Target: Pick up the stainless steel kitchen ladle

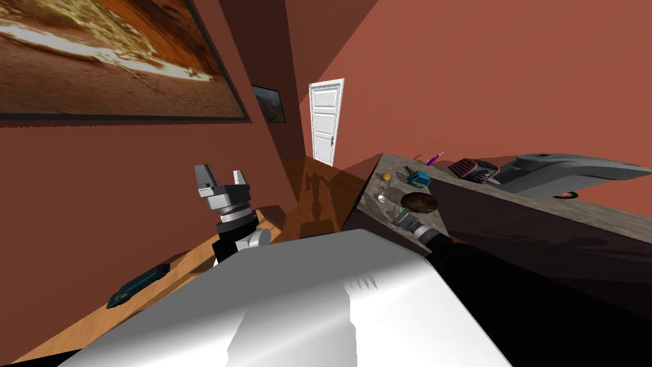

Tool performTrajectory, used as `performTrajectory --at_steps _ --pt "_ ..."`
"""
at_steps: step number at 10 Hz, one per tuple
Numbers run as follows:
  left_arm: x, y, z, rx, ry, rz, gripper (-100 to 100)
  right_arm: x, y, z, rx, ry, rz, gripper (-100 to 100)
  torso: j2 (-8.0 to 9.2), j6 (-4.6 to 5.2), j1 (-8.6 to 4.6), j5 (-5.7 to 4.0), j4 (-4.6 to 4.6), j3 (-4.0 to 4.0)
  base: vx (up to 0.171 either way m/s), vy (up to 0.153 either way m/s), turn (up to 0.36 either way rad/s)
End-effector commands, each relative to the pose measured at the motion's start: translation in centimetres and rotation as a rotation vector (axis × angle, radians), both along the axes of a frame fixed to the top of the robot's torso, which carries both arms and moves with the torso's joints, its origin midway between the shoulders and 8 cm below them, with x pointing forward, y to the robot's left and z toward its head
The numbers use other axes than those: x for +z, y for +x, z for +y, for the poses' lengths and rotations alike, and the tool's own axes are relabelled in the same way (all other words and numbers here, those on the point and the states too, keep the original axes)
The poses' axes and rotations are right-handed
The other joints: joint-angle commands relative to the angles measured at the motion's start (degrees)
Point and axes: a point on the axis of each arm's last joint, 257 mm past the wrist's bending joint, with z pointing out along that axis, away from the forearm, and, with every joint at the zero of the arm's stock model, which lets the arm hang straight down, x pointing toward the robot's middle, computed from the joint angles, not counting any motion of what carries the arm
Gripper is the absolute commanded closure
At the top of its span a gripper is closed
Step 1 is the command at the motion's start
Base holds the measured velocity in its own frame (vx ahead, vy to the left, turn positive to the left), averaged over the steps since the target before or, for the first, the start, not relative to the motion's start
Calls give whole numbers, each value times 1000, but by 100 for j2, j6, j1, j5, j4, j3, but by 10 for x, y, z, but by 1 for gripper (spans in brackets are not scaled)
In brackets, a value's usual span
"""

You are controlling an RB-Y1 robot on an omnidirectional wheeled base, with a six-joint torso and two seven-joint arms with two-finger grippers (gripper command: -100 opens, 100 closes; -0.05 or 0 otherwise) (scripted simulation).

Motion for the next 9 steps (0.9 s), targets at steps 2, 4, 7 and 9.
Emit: performTrajectory --at_steps 2,4,7,9 --pt "0 0 0 0 0 0 0 -12 -22 -18 65 -165 91 -100 3 6 0 -1 0 1 76 -11 134" --pt "0 0 0 0 0 0 0 -19 -38 -31 108 -254 154 -100 9 6 1 -1 2 4 59 -23 153" --pt "0 0 0 0 0 0 0 -31 -69 -53 197 -399 275 -100 -2 6 -9 -4 -1 -2 90 -41 188" --pt "0 0 0 0 0 0 0 -38 -87 -63 249 -464 341 -100 -5 3 -13 -3 -1 -4 81 -54 177"
